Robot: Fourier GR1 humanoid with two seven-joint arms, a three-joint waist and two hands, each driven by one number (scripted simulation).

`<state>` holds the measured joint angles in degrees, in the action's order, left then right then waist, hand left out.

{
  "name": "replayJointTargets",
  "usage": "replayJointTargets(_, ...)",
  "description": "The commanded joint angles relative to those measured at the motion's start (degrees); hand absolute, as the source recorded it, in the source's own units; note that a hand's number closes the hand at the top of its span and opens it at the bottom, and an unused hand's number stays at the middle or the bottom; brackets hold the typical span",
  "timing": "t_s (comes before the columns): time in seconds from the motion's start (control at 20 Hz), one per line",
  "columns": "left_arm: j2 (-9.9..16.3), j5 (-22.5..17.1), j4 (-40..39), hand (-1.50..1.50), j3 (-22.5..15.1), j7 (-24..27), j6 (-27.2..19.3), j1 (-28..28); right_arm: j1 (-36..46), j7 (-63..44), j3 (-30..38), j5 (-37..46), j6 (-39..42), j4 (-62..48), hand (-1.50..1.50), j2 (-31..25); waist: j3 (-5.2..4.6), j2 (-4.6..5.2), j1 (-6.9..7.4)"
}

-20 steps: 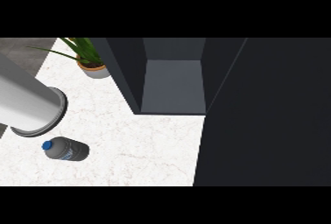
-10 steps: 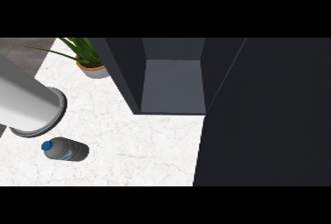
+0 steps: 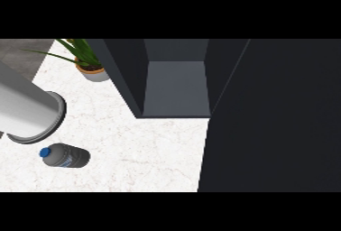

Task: Pick up the bottled water, place it into the cabinet and close the cabinet

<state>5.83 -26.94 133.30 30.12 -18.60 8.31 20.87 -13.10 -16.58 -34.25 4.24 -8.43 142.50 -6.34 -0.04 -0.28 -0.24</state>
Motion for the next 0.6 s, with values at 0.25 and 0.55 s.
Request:
replayJointTargets(0.25, -4.7, 9.6, -8.0, -1.5, -3.5, 8.3, 2.7, -2.2, -0.9, -2.6, -2.5, 7.1, -1.3, 6.9, -1.5, -3.3, -0.01, 0.1, -0.36)
replayJointTargets(0.55, -5.1, 14.4, -16.5, -1.5, -5.0, 14.2, 3.4, -4.5, 0.3, -0.2, -2.7, 5.8, -2.5, 3.4, -1.5, -3.0, 0.02, 0.17, -0.05)
